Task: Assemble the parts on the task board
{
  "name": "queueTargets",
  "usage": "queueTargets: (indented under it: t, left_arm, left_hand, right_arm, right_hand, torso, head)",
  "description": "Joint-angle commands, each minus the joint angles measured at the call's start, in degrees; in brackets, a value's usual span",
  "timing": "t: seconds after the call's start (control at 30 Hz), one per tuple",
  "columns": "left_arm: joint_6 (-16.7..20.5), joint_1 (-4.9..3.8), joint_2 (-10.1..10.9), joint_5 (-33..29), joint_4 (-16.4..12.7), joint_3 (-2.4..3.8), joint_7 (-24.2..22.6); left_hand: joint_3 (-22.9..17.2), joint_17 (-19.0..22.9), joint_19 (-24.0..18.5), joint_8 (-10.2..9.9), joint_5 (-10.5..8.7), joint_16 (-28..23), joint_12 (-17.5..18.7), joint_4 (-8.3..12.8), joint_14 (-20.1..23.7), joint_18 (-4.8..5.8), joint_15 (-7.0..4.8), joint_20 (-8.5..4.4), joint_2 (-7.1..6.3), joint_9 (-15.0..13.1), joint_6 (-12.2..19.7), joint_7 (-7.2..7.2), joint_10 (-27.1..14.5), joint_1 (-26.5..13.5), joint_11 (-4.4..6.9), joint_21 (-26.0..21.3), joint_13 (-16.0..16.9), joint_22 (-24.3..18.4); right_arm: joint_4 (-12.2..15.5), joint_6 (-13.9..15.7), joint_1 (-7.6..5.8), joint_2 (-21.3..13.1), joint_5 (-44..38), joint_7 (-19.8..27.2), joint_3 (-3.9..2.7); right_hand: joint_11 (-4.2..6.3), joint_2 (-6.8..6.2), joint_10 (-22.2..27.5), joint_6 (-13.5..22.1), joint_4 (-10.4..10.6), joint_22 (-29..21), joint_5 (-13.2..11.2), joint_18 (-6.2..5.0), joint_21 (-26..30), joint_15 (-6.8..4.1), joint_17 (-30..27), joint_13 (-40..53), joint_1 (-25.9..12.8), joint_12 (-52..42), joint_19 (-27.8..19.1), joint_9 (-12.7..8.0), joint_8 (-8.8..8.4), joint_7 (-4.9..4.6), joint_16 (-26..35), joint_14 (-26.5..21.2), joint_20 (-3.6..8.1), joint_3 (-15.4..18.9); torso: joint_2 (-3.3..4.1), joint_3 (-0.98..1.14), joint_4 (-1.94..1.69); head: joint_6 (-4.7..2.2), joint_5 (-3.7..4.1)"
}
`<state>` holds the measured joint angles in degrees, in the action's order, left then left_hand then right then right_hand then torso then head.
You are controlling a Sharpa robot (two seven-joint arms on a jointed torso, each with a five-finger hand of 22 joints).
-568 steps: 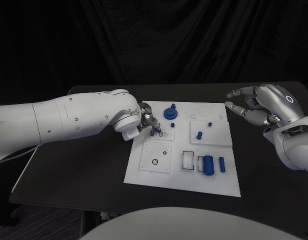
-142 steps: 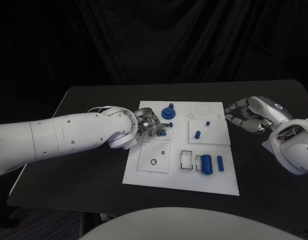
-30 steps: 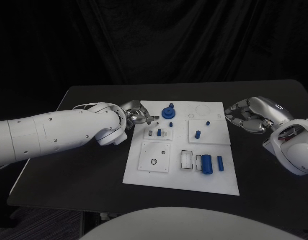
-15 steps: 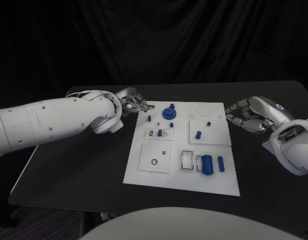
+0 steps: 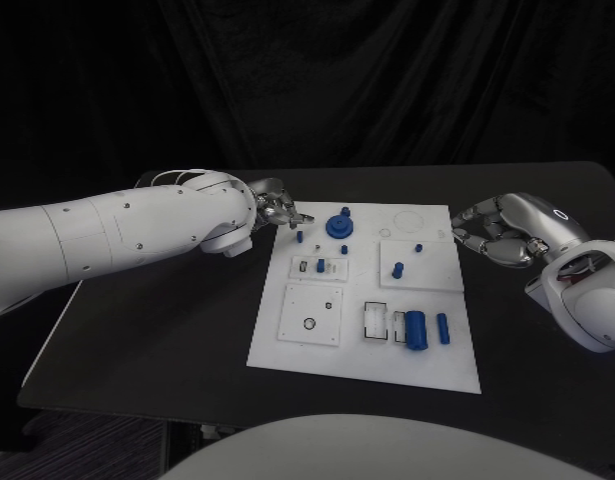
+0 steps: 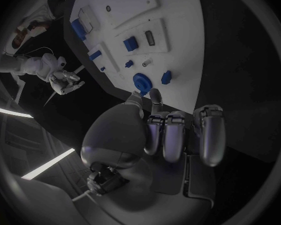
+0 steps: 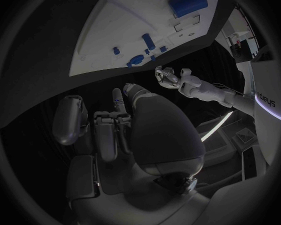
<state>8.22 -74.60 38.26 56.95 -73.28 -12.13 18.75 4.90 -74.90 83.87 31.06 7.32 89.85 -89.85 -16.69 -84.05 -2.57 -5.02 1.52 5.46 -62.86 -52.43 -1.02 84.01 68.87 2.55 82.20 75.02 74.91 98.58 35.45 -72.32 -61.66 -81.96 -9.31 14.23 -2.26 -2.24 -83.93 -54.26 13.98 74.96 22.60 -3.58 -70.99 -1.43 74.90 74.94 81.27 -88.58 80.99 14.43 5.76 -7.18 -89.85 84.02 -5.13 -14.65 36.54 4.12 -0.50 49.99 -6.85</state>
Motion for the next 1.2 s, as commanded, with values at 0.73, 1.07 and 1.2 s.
queueTargets:
  t: [0.73, 1.07, 1.2]
  left_arm:
    - [-4.8, 0.32, -3.8, 1.3, 6.1, 0.05, 2.9]
    - [-5.9, 0.58, -4.2, 1.3, 6.9, 0.05, 3.5]
    - [-6.3, 0.72, -4.4, 1.3, 7.1, 0.05, 3.7]
  left_hand:
    - [1.1, -15.1, 0.4, -0.6, 0.94, 0.2, -0.2, 0.5, -6.0, 0.06, 0.13, 0.11, -0.1, -0.8, 0.4, -0.54, 6.0, -1.1, -0.36, -1.4, 15.0, 11.4]
    - [1.4, -15.1, -0.1, -2.0, 1.18, 0.2, -0.2, 0.3, -6.0, -0.16, 0.39, 0.29, 0.12, -0.4, 1.3, -0.94, 6.0, -1.3, -0.69, -2.3, 15.0, 11.2]
    - [1.4, -15.1, -0.2, -2.3, 1.19, 0.2, -0.2, 0.2, -6.0, -0.2, 0.43, 0.33, 0.2, -0.3, 1.4, -0.99, 6.0, -1.3, -0.74, -2.5, 15.0, 11.1]
  right_arm:
    - [0.2, 0.8, 0.13, 0.1, -0.1, 0.2, -0.03]
    - [0.2, 0.7, 0.13, -0.1, -0.1, 0.1, -0.03]
    - [0.2, 0.6, 0.13, 0.0, -0.1, 0.1, -0.03]
  right_hand:
    - [-0.25, 0.21, -4.8, -0.4, -0.2, 8.6, 0.6, -0.82, -0.1, 0.21, 14.9, 13.1, 0.3, 0.0, 0.0, 0.0, -0.13, -0.01, 0.0, 5.9, 0.08, -0.4]
    - [-0.25, 0.21, -4.8, -0.4, -0.2, 8.6, 0.6, -0.82, -0.1, 0.21, 14.9, 13.1, 0.3, 0.0, 0.0, 0.0, -0.13, -0.01, 0.0, 5.9, 0.08, -0.4]
    - [-0.25, 0.21, -4.8, -0.4, -0.2, 8.6, 0.6, -0.82, -0.1, 0.21, 14.9, 13.1, 0.3, 0.0, 0.0, 0.0, -0.13, -0.01, 0.0, 5.9, 0.08, -0.4]
  torso:
    - [-0.07, 0.05, 0.02]
    - [-0.04, 0.02, -0.02]
    - [-0.03, 0.0, 0.01]
  head:
    - [0.01, -0.06]
    - [0.01, -0.09]
    - [0.01, -0.14]
